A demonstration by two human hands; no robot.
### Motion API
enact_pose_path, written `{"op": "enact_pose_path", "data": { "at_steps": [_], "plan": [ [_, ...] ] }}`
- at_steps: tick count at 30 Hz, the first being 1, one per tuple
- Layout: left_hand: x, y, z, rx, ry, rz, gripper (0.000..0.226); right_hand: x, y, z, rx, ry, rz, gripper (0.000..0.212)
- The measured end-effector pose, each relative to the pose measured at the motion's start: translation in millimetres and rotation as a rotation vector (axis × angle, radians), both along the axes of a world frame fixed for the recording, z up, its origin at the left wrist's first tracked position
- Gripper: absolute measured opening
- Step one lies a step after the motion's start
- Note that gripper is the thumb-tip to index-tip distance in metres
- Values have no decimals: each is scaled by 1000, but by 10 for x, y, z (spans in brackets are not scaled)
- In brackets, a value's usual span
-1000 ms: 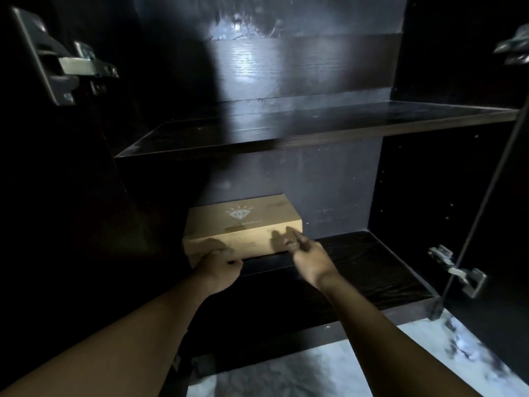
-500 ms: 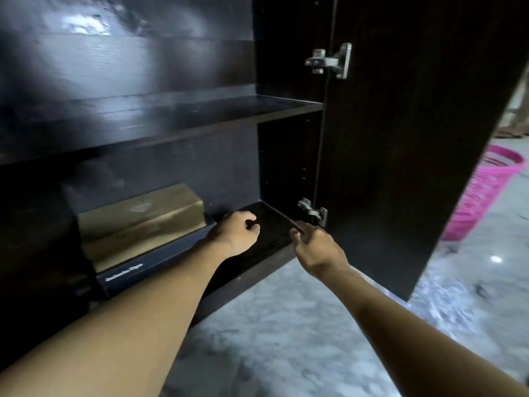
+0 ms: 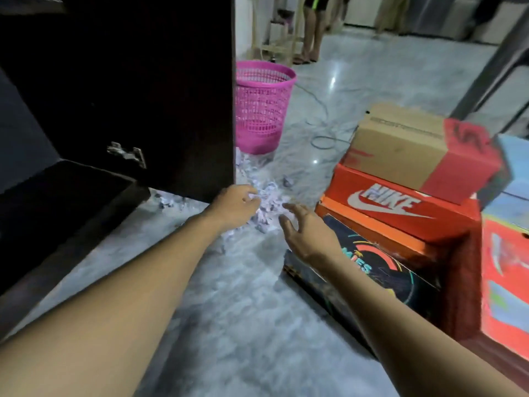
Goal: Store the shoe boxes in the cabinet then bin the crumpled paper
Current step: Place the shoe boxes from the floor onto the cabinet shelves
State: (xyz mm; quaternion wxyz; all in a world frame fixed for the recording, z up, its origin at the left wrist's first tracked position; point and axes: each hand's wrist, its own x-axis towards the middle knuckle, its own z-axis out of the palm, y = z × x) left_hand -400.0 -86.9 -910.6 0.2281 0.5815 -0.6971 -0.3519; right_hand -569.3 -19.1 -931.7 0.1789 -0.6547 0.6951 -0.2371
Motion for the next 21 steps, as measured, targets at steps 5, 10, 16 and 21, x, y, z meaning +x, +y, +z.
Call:
{"op": "enact_pose_path", "data": {
  "at_steps": [5,10,16,21],
  "plan": [
    [-824,237,-489,159,28,-108,39,-680,396,-332,196,94,-193,48],
    [-1213,402,-830,248,-42,-150,61,-1224,823,-674,484,175,-433,62],
    [-1335,305,-1019,272,-11,-92,59,-1472,1036,-928,595,12,-621,73],
    [-1349,241,-1085,253,-37,-47,59,-1427,997,-1080,517,-81,-786,73]
  ]
}}
